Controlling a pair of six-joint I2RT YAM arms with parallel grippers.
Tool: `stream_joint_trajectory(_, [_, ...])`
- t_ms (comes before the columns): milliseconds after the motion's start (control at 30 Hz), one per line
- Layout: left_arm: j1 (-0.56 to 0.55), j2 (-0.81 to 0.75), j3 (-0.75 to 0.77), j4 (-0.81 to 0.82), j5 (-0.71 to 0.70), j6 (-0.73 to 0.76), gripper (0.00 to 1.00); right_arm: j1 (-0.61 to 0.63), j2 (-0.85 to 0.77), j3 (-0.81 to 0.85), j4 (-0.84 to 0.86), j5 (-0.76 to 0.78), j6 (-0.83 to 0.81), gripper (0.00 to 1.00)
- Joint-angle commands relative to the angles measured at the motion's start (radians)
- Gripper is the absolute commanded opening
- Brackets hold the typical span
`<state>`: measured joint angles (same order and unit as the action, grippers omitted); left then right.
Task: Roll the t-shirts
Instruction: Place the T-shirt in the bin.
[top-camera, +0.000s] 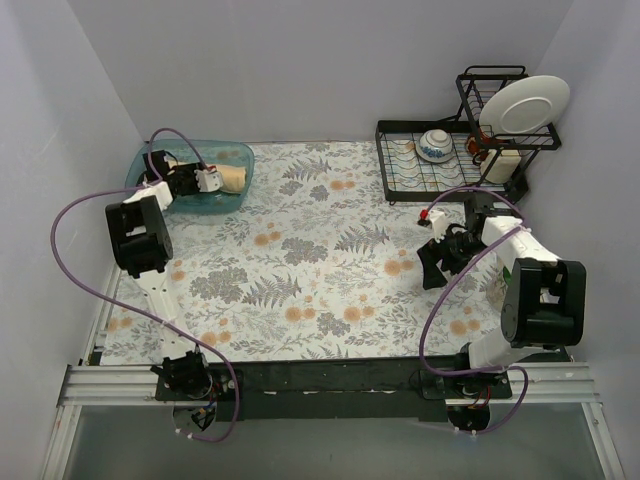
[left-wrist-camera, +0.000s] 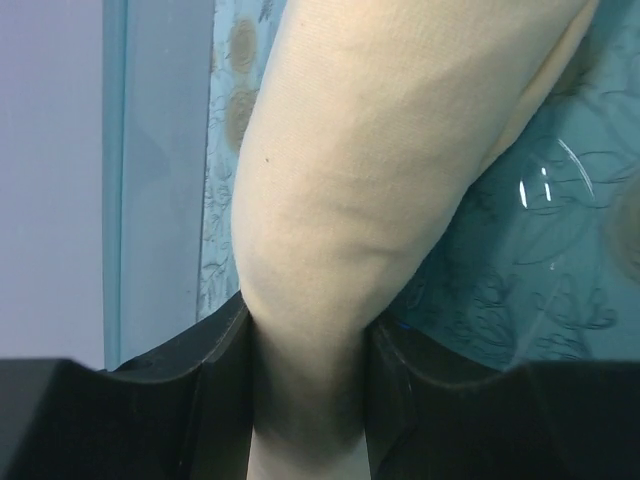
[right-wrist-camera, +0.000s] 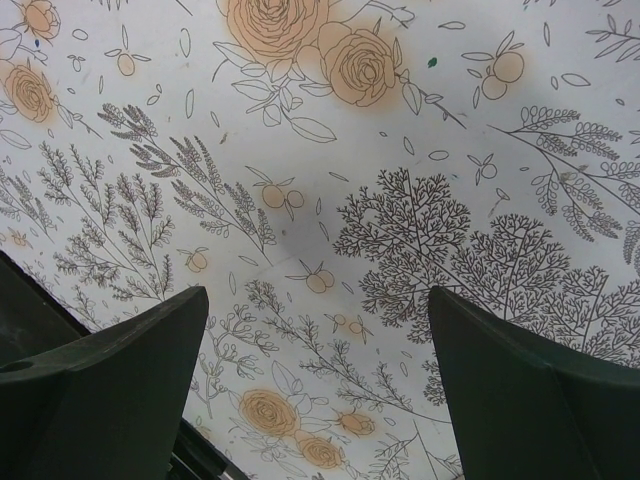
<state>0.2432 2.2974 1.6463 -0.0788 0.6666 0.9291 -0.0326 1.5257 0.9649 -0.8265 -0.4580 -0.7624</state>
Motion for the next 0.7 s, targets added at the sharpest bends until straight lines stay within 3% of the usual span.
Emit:
stream_joint_trajectory(0, [-0.007,-0.113,-0.025,-0.168,0.004,0.043,0.00,-0.004,0.027,0.029,0.007,-0.019,-0.008,0.99])
stream_joint_trajectory(167, [-0.008,-0.130,0.099,-0.426,0.024,0.045,0.00,0.002,0.059,0.136,-0.029,-0.128,-0.002,0.99])
stream_joint_trajectory(433, [-0.018,-0.184,0.155,-0.781,0.004,0.125,0.00,0.025,0.108,0.187,0.003,-0.128,0.023,0.99])
stream_joint_trajectory(533, [-0.016,-0.199,0.133,-0.841,-0.016,0.138,0.00,0.026,0.106,0.179,0.010,-0.130,0.025,0.98])
stream_joint_trajectory(667, [-0.016,-0.298,0.008,-0.669,-0.036,0.082,0.00,0.026,0.097,0.160,0.013,-0.133,0.026,0.99])
